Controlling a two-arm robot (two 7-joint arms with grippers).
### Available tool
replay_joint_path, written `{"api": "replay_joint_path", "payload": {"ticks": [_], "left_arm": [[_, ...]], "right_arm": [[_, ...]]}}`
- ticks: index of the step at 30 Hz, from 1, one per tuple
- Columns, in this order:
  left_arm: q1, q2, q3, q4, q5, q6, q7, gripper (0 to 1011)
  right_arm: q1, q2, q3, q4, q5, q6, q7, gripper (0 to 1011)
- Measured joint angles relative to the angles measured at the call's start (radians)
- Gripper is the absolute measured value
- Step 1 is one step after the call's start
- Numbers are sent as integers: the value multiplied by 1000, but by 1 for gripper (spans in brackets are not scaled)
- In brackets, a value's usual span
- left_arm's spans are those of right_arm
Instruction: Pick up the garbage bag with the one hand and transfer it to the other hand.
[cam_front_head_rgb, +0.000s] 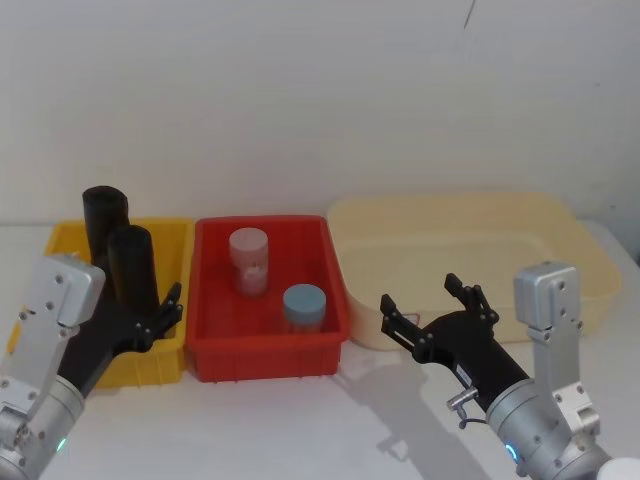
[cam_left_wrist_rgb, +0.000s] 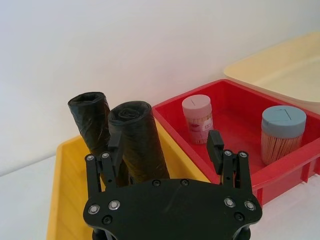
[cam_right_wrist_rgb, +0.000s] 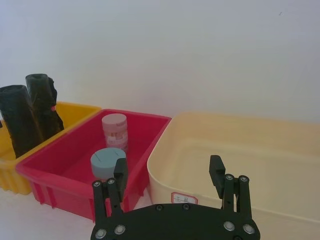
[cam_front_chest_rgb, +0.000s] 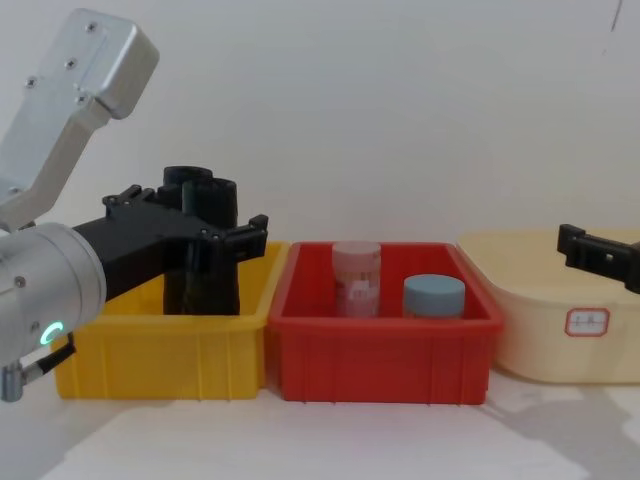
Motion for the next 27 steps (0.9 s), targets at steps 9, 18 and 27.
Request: {"api": "replay_joint_path", "payload": {"ticks": [9, 18, 27], "left_arm": [[0, 0, 0, 0, 0, 0, 0, 1001], [0, 0, 0, 0, 0, 0, 0, 1002], [8, 1, -2, -14, 4, 2, 5, 1002]], "right_arm": [[0, 0, 0, 0, 0, 0, 0, 1000], [0, 0, 0, 0, 0, 0, 0, 1000], [0, 0, 0, 0, 0, 0, 0, 1000]]}}
